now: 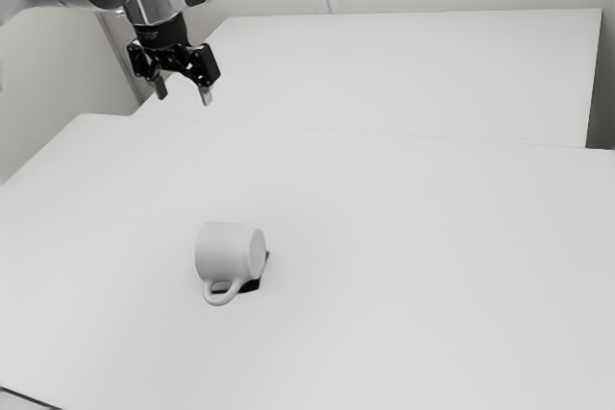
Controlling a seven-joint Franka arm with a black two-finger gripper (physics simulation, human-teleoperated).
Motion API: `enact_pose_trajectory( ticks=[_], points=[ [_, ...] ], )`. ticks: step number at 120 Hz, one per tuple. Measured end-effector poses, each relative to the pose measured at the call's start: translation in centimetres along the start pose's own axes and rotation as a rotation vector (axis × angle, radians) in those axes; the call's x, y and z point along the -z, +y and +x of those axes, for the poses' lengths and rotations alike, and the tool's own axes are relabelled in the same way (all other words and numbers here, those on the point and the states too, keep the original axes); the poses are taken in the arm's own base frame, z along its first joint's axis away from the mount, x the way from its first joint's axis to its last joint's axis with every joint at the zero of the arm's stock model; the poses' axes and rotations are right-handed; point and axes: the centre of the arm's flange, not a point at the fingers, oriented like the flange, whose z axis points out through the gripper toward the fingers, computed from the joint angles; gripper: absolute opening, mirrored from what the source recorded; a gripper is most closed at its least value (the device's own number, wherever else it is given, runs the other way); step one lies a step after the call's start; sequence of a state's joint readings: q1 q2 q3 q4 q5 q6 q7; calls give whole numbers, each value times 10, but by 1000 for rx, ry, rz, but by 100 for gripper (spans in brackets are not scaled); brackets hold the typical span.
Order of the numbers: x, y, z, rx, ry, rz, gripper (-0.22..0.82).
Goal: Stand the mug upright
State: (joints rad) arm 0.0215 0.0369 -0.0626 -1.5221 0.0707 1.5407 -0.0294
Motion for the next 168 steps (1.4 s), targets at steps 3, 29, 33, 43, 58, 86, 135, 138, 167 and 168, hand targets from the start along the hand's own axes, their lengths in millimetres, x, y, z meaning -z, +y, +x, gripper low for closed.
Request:
enact_pose_trajectory(
  ticks=[3,29,33,43,58,86,135,138,167,168],
  points=[
    [0,1,0,-2,1,0,60],
    [1,15,0,-23,7,-3,60],
    [1,17,-2,-24,6,-7,60],
    [-3,18,-9,-24,-9,-14,60],
    [-16,16,-25,-17,-41,-19,60],
    [-60,-27,-42,74,-84,-36,60],
    [-149,-78,-64,229,-149,-264,60],
    [-154,-81,-64,232,-147,-285,60],
    [-211,-102,-63,207,-128,-458,60],
    [-213,-103,-63,206,-127,-463,60]
  ],
)
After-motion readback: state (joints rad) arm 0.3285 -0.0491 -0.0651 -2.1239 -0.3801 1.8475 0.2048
